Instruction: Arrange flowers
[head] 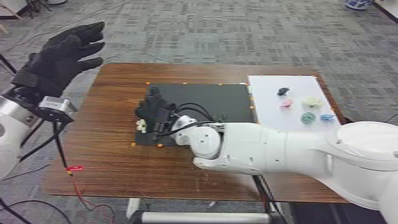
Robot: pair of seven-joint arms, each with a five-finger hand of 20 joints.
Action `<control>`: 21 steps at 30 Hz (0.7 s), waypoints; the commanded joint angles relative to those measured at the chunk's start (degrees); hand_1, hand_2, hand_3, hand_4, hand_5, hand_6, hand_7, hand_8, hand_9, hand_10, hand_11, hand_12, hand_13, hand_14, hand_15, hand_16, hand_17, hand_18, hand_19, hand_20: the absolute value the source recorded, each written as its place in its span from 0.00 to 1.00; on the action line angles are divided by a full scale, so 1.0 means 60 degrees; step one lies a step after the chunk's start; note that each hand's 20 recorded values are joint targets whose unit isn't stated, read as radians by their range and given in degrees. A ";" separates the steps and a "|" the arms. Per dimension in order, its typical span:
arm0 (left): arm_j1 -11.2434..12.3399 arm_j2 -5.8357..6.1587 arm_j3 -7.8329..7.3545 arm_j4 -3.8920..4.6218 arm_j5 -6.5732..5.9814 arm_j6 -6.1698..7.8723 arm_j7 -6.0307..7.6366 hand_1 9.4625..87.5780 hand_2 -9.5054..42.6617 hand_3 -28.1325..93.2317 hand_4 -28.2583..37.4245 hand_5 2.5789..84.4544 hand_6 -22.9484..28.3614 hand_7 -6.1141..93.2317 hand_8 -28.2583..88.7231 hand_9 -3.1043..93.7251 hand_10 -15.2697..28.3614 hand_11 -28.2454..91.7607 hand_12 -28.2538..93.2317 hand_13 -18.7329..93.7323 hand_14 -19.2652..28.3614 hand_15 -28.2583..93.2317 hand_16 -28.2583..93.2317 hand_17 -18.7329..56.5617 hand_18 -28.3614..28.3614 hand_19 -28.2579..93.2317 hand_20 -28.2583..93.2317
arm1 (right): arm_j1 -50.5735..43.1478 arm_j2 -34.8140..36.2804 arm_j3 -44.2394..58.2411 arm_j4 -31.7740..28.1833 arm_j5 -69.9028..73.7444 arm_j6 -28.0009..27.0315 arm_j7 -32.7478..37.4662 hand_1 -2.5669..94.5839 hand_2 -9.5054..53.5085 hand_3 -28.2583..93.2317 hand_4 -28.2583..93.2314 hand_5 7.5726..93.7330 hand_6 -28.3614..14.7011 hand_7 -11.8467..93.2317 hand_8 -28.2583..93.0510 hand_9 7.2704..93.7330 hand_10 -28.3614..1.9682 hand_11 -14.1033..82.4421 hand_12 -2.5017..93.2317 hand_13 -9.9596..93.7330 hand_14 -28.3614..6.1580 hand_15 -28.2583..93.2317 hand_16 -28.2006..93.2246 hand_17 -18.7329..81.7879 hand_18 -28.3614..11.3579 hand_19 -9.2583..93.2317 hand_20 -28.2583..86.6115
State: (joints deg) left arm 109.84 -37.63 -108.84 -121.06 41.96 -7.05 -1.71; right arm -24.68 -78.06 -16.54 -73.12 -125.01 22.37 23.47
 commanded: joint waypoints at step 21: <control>0.2326 -0.1569 -0.1570 -0.0738 0.0084 0.0468 0.0171 0.21 0.04 0.71 0.00 0.20 0.47 0.25 0.17 0.15 0.54 0.38 0.40 0.19 0.63 0.51 0.19 0.08 0.84 0.49 0.31 | -0.4555 0.6234 0.6356 -0.2919 -0.2380 0.1504 0.5084 0.26 0.00 0.93 0.00 0.31 0.54 0.38 0.12 0.25 0.44 0.44 0.28 0.34 0.38 0.83 0.42 0.34 0.21 0.80 0.67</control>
State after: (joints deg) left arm 119.43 -43.45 -117.05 -124.37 42.23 -6.71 -1.47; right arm -38.20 -60.83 4.29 -89.30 -138.86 40.04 49.65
